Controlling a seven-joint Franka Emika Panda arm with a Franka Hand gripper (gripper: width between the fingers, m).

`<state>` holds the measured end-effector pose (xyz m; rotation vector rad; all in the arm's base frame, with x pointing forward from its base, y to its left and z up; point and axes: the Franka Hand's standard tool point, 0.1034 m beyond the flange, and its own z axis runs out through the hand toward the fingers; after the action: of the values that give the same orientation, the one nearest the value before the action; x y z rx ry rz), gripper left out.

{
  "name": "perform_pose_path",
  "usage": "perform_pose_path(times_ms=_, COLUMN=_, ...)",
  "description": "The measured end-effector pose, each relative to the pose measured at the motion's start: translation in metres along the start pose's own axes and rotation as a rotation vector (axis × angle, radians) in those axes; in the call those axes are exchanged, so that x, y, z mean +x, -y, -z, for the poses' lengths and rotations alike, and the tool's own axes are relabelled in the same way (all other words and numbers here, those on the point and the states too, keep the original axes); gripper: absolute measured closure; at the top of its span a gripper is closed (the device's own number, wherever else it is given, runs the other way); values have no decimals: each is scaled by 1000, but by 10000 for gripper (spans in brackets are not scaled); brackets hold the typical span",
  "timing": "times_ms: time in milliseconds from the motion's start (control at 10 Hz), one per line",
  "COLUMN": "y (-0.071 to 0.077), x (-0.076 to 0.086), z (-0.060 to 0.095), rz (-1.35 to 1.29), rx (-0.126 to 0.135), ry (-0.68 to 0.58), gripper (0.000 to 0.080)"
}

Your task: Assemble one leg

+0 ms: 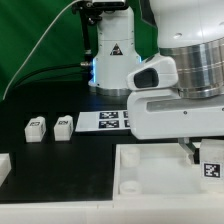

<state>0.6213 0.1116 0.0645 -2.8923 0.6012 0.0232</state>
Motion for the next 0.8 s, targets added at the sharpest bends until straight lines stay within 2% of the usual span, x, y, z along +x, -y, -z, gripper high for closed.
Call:
perform_pose_path(times_ms=100, y=0, x=0, z=0, rz=-91, rx=2, ry=0, gripper=507)
perform_pose_path(times_ms=300, y=5, x=2, z=-1, rz=-479, rx=11, ry=11, gripper=507)
perform_pose_path(times_ms=400, y=6, x=2, z=-2, rz=-675, rx=27, ry=20, gripper=507)
perform_pose_path(times_ms=500, y=8, x=2, z=-3, rz=-921, rx=69, ry=41, gripper=505)
perform_pose_path(times_ms=600, y=7, x=2, z=-3, rz=-1031, rx=105, ry=52, gripper=505)
perform_pose_path(times_ms=700, y=9, x=1, z=-4, rz=-1199, rx=126, ry=61, gripper=505)
perform_pose_path(times_ms=800, y=9, x=1, z=-4, rz=-1307, rx=126, ry=64, gripper=505)
